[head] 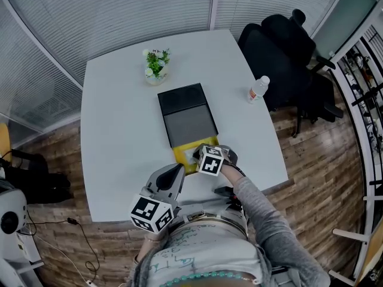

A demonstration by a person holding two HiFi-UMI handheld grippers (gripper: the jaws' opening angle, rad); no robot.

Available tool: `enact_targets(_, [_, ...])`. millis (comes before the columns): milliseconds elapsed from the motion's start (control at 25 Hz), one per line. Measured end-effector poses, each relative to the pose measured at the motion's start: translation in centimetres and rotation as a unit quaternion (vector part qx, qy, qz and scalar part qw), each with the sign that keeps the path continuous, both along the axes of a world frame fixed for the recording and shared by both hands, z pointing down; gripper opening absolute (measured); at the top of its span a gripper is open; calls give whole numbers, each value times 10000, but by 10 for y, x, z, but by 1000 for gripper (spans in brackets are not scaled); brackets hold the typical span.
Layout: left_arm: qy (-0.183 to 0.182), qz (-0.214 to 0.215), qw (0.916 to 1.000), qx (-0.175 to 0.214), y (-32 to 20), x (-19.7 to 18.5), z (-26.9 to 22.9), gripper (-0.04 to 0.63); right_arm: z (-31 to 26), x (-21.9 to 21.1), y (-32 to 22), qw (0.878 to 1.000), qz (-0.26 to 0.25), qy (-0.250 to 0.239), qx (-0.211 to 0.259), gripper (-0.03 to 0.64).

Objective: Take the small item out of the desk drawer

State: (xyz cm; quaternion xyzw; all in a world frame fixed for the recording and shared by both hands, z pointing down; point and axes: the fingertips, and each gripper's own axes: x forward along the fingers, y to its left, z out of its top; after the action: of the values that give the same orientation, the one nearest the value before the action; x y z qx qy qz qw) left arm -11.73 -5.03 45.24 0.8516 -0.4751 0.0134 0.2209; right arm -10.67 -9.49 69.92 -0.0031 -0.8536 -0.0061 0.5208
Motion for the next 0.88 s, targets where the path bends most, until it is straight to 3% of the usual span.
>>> enact_targets(880, [-12,288,9996,-60,14,22,1,-2,-53,9,-2,9982,92,-403,445,4])
